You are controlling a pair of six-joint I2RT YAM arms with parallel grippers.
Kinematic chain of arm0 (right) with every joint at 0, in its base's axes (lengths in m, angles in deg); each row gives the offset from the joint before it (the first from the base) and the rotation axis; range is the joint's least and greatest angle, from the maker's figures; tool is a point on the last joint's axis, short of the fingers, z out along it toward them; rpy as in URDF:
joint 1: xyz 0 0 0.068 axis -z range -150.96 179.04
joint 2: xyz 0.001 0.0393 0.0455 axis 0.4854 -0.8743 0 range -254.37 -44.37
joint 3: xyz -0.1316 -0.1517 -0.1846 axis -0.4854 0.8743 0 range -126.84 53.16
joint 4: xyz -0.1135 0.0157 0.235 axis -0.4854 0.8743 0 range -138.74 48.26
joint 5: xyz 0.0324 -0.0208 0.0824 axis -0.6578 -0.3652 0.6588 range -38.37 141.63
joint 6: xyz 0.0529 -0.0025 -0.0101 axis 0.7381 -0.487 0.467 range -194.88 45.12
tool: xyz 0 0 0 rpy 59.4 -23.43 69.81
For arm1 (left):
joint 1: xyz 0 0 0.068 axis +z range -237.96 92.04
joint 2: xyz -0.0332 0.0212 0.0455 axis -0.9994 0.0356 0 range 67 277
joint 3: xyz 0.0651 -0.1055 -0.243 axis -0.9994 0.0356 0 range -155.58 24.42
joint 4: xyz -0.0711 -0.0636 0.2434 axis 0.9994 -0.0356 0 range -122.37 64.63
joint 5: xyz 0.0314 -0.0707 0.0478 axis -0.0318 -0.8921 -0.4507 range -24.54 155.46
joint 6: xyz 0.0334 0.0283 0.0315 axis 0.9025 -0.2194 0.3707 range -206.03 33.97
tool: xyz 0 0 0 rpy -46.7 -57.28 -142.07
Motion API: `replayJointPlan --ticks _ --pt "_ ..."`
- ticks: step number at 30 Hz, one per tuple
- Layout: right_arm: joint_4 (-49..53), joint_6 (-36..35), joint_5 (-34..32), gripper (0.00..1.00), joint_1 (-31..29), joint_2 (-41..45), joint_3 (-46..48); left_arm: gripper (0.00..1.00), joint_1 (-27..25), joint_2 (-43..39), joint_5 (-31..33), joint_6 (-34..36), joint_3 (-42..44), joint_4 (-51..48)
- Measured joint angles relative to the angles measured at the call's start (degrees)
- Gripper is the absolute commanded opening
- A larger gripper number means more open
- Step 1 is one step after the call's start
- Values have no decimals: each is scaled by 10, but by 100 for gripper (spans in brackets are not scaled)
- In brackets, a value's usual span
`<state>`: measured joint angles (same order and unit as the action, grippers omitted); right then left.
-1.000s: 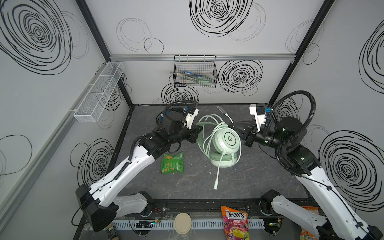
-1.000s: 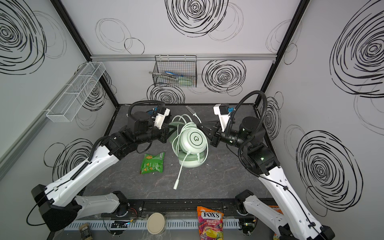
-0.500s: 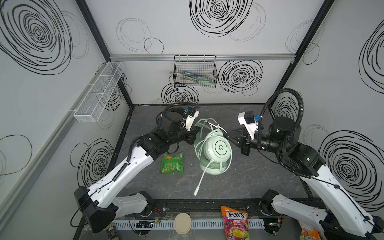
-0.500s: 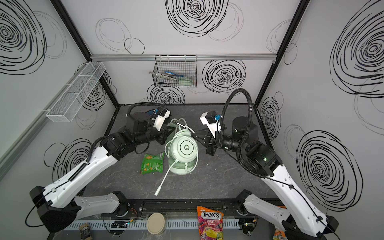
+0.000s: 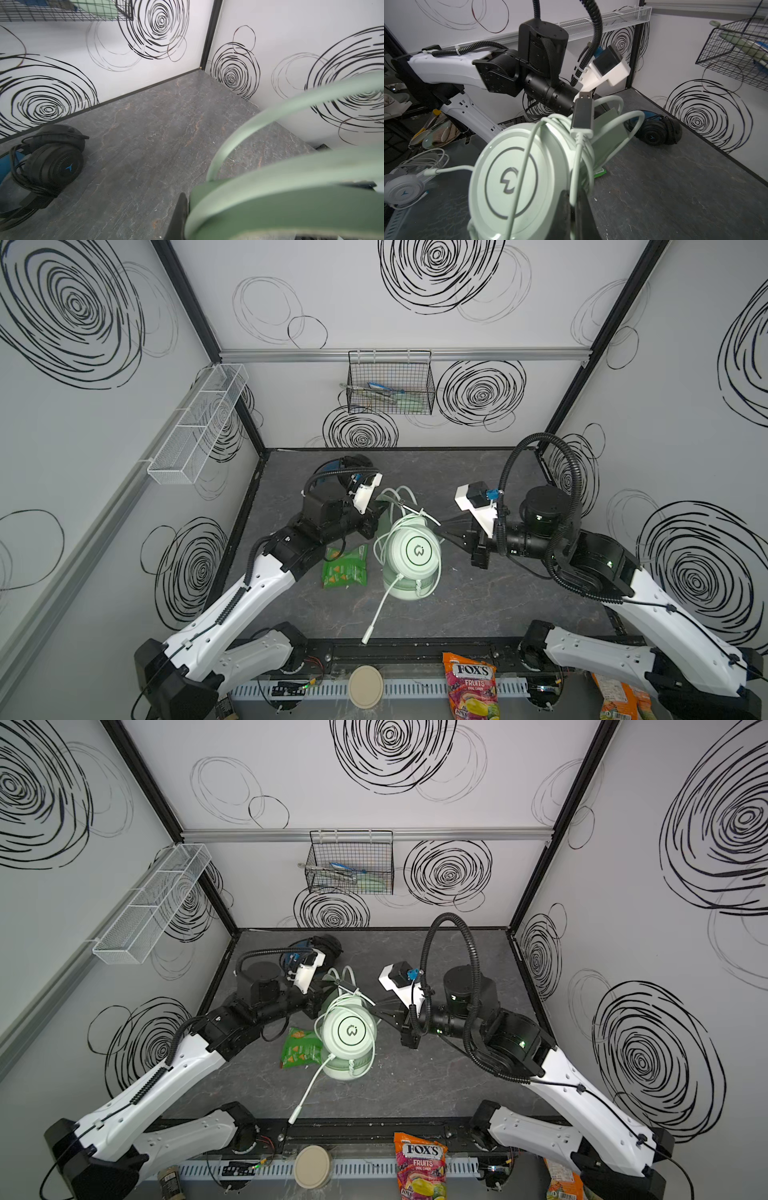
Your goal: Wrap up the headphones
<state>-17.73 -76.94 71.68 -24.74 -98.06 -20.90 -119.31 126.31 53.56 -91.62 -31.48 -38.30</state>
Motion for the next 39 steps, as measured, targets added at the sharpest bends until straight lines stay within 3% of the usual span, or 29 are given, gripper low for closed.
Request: replayJointPlan --ticks 8,20,39 --pt "16 8 -67 0 -52 -5 12 0 8 -17 24 22 19 12" --pt "-4 34 -207 0 -56 32 58 0 4 -24 59 35 34 30" --pt "51 43 -212 0 -63 -16 47 0 -40 -28 164 73 59 31"
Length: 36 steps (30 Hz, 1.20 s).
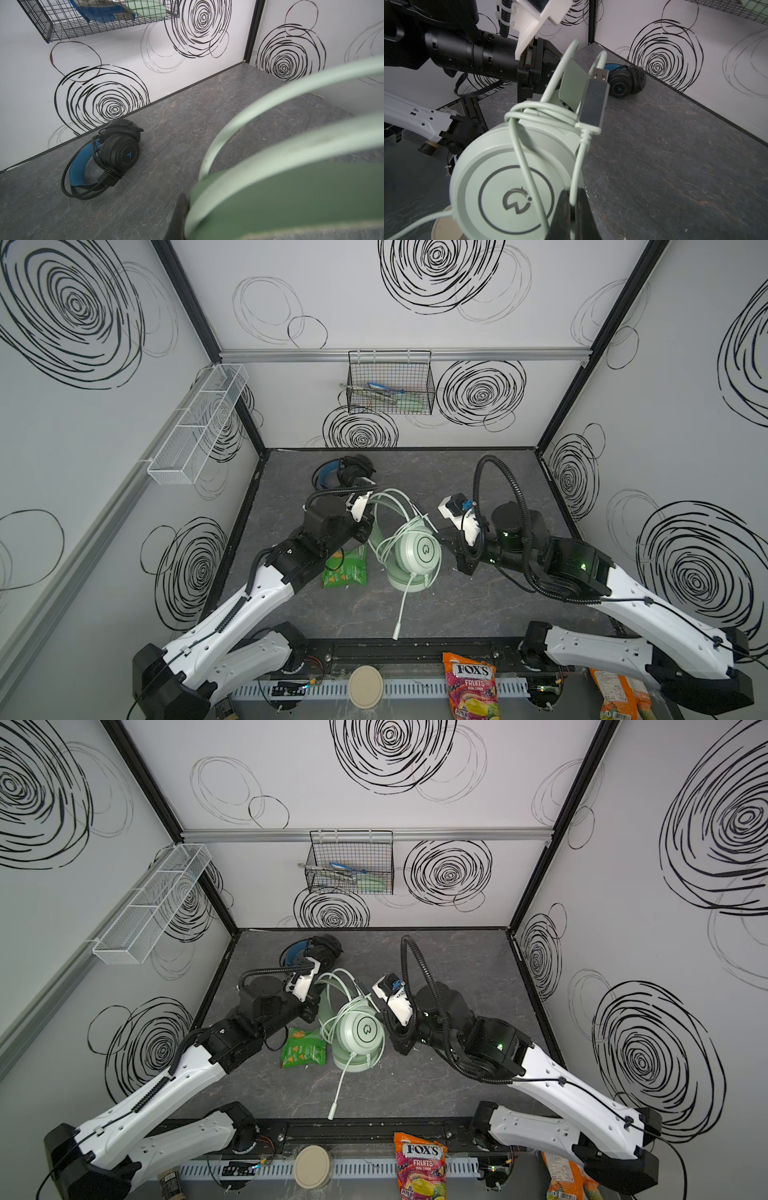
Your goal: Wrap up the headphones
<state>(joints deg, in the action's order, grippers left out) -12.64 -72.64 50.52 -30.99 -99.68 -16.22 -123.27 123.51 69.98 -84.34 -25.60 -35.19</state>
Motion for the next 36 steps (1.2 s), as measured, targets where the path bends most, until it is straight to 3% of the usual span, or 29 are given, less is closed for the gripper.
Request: replayJointPlan --ticks 16,23,31,36 --pt "-14 -39 53 0 -9 65 49 0 -38 3 -17 22 11 21" --pt "-52 -44 38 2 2 93 101 0 -38 17 -35 22 11 5" --pt "-158 20 18 10 140 60 157 0 -28 38 -22 3 18 12" --pt "-238 21 81 10 193 -13 164 0 -45 84 -24 9 11 26"
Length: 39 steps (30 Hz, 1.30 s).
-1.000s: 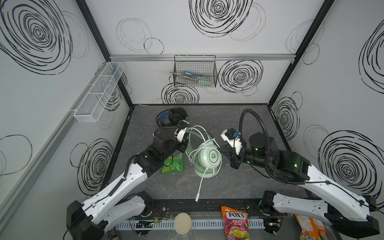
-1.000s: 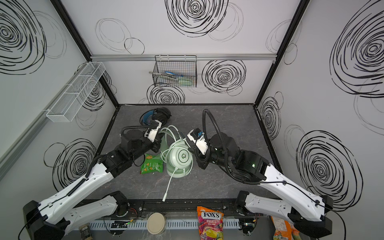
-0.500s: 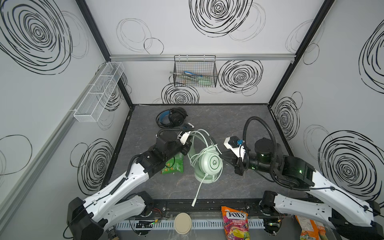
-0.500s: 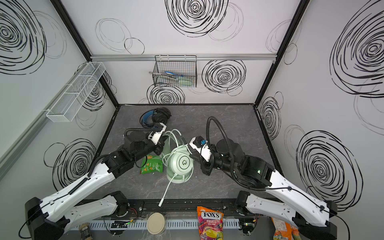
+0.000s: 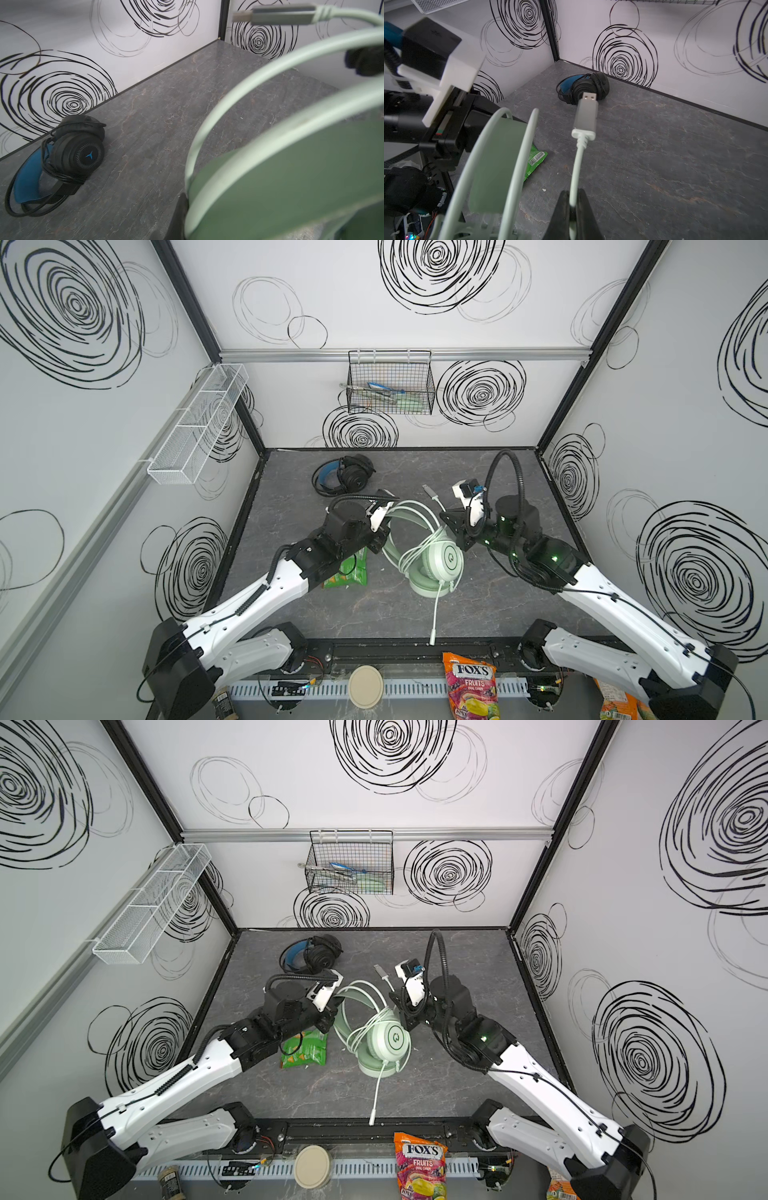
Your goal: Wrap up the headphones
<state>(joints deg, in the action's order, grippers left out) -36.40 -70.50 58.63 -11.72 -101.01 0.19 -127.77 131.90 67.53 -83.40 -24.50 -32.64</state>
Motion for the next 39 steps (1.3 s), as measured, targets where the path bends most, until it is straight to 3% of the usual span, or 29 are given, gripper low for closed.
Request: replayJointPlan --ticks 7,17,23,29,35,39 --pt "-77 -9 68 10 75 -81 30 0 6 136 70 -28 -48 7" --pt "-212 -17 85 9 145 -262 -21 0 38 323 172 -108 -233 -82" --pt "-266 -30 91 15 176 -414 -107 0 70 445 205 -129 -344 -128" --pt "-313 -28 117 16 206 -549 -253 0 92 563 218 -155 -463 -189" --pt "-339 9 125 16 231 -664 -380 0 114 694 216 -168 -669 -261" --pt "-330 38 116 33 245 -712 -432 0 138 730 207 -188 -714 -267"
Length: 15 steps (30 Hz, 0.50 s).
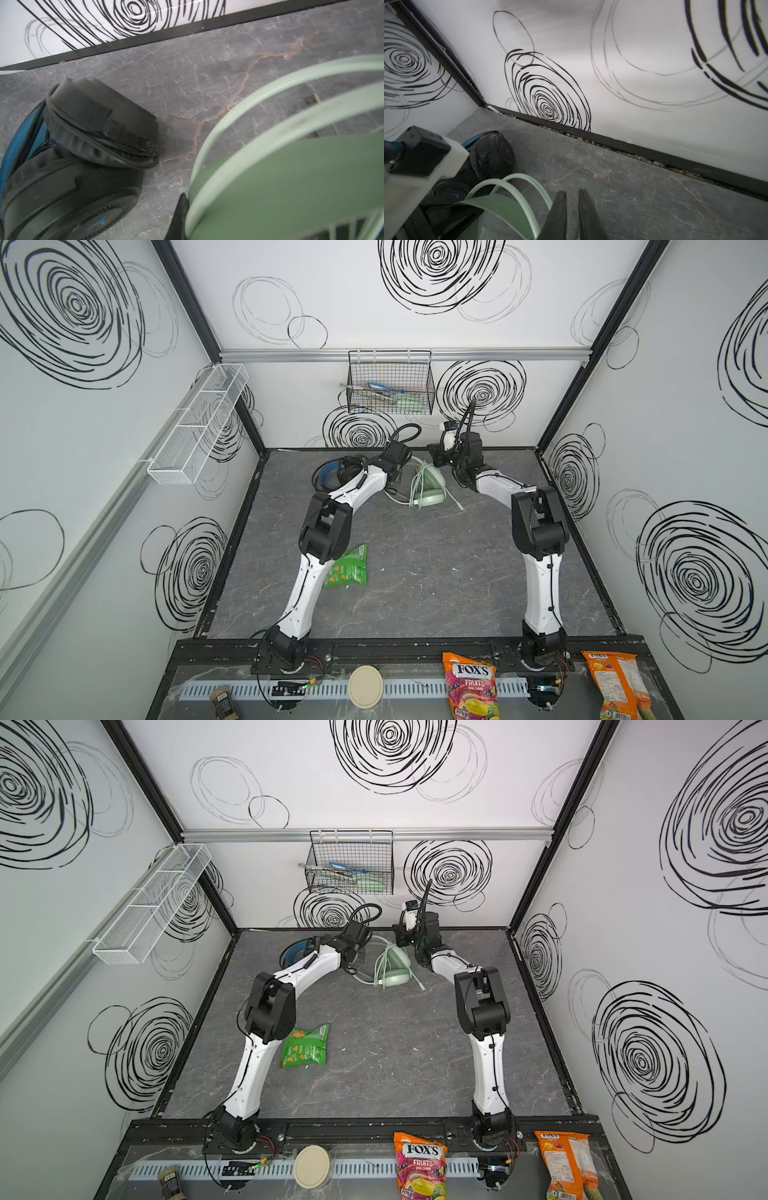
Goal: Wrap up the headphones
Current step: 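Release the headset and lift both grippers away from it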
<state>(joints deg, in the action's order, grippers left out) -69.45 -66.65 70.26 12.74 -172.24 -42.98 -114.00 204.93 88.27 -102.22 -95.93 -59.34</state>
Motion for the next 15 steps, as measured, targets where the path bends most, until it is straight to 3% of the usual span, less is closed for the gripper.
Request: replayJointPlan --ticks 2,12,15 --pt "11 14 -15 46 6 -13 -28 0 11 9 -6 -4 -10 -7" --pt "80 65 -140 66 18 -16 -140 0 19 74 -30 -33 -77 -20" --pt "106 70 -168 69 19 -11 -139 14 14 77 -31 -41 -80 -21"
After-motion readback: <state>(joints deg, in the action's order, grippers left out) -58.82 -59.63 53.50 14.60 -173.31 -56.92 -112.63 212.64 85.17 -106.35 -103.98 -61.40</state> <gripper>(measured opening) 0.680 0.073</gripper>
